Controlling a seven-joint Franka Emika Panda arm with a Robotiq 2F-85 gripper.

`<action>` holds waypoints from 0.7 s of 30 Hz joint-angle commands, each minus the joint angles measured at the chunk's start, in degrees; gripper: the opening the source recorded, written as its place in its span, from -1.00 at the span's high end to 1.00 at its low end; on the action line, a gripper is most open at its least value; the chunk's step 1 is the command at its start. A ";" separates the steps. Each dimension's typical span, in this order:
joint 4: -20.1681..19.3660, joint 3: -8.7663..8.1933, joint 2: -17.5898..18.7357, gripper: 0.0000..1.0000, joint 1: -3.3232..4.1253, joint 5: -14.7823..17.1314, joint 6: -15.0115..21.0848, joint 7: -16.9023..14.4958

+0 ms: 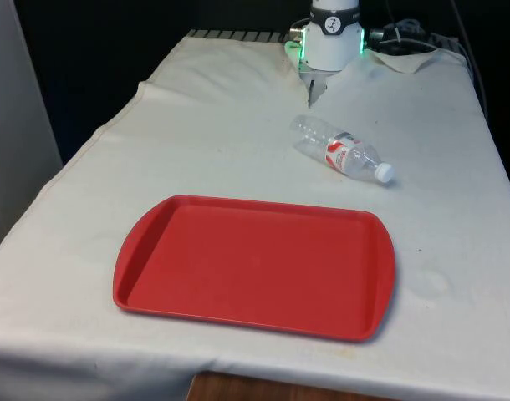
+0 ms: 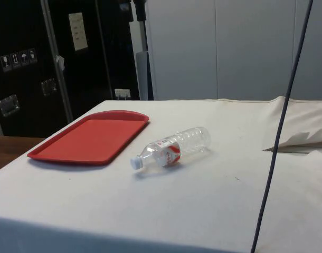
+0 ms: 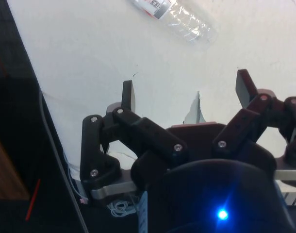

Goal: Place the bottle upright on the tray.

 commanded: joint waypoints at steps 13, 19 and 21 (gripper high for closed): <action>-0.23 0.06 -0.06 -1.00 0.06 -0.23 0.17 -4.93; -0.29 0.06 -0.06 -1.00 0.06 -0.46 0.52 -7.33; -0.34 0.06 -0.06 -1.00 0.06 -0.69 0.74 -8.42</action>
